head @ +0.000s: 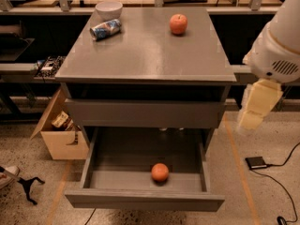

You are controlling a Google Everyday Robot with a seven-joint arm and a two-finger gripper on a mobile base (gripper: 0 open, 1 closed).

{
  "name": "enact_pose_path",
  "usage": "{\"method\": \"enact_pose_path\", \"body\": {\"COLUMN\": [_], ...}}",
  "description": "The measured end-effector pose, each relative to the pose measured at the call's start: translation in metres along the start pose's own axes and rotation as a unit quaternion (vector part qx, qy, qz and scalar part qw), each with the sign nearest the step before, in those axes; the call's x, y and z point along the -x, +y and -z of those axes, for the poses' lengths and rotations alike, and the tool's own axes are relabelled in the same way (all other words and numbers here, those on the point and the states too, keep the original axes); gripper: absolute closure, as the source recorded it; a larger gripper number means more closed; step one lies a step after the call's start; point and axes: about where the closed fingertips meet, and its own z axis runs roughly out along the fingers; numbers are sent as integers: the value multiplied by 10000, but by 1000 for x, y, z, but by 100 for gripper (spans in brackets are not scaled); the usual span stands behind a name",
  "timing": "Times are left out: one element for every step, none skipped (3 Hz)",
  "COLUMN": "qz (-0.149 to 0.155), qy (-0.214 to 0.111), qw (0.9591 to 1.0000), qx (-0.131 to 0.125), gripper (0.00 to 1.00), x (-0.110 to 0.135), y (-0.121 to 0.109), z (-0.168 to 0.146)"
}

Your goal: Pick orange from middle drawer and place on counter

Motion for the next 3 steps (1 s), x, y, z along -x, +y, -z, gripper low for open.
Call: {"method": "enact_pose_path", "body": {"qz": [-477,-1087,-1375], "qy": [290,455,333], "qw": [9982,9922,9878], "qx": [201,403,654], "gripper": [0,0,0], "x": [3,1,0], "y": [10,24,40], "z": [-48,-96,-129]}}
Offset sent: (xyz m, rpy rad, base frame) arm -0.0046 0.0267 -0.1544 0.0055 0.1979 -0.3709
